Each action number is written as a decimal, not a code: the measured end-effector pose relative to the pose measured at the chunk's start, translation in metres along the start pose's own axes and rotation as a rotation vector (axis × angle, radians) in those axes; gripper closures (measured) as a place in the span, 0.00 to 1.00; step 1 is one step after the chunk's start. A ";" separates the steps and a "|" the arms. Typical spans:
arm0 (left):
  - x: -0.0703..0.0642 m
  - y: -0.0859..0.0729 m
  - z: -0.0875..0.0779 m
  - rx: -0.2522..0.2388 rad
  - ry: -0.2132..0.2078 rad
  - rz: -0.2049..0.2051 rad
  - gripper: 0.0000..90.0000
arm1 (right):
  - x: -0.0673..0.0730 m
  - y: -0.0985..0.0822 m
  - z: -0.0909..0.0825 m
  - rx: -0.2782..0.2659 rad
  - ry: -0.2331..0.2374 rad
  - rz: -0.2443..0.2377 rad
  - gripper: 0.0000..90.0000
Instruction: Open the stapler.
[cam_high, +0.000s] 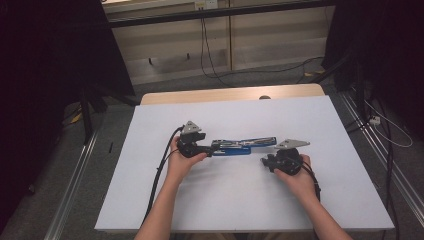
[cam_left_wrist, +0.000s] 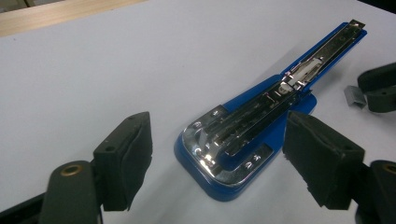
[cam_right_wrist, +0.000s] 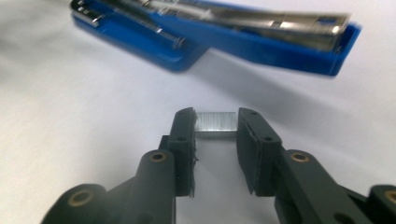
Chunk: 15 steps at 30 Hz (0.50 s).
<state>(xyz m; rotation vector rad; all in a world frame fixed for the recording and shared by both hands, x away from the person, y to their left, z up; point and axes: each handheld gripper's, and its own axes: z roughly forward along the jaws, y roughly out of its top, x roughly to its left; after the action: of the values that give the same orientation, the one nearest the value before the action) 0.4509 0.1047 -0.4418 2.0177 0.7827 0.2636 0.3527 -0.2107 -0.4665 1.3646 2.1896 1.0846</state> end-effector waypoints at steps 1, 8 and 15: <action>0.000 0.000 -0.001 0.005 0.001 0.002 0.25 | 0.001 -0.002 -0.002 -0.002 0.003 -0.001 0.75; 0.000 0.000 -0.002 0.008 0.004 -0.001 0.22 | 0.000 -0.002 -0.008 -0.025 0.016 -0.025 0.60; 0.001 -0.001 -0.003 0.017 0.008 -0.005 0.22 | 0.002 0.000 0.003 -0.003 0.036 -0.071 0.61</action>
<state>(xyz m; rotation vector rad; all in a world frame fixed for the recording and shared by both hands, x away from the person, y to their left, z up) 0.4501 0.1079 -0.4418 2.0318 0.7972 0.2635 0.3531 -0.2076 -0.4680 1.2653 2.2428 1.0946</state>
